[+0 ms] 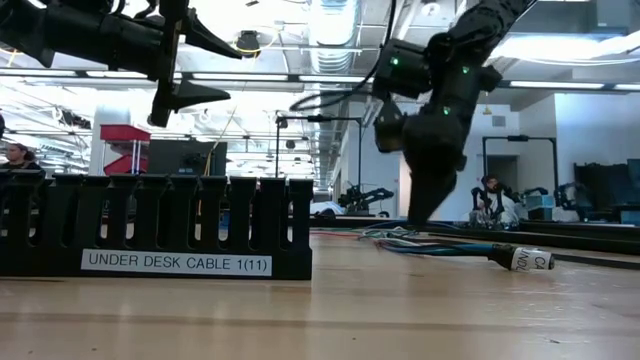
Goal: Ziptie cables
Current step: Wrap the cable wires with the black zip tie
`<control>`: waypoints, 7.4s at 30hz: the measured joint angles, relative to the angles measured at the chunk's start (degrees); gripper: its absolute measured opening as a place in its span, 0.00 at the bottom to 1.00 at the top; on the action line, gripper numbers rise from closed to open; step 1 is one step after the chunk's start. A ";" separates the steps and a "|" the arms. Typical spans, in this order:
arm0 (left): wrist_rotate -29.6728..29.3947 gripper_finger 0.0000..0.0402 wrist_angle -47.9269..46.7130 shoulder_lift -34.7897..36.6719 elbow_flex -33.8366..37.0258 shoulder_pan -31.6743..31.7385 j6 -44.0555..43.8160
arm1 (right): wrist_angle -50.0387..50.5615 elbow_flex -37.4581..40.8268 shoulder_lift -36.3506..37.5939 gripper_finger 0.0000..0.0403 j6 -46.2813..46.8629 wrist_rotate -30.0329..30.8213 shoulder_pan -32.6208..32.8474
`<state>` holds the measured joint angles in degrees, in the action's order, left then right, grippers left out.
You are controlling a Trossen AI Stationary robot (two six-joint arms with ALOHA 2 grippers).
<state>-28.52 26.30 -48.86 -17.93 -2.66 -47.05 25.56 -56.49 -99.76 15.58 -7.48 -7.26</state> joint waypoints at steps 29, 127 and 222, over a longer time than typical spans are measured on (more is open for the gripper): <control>0.05 0.69 -1.46 0.00 0.00 0.00 0.31 | -3.20 0.00 -2.72 0.39 3.46 4.87 -1.06; -0.09 0.69 2.06 -0.04 0.00 0.08 -2.19 | -2.95 -4.33 16.88 0.00 5.46 9.05 -5.48; -1.81 0.66 -14.96 -46.73 -52.22 -6.30 147.80 | -26.90 -19.26 21.02 0.00 23.79 -22.58 -25.25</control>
<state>-30.33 11.34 -95.59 -70.15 -8.95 100.75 -1.34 -75.75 -78.74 39.37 -30.06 -32.51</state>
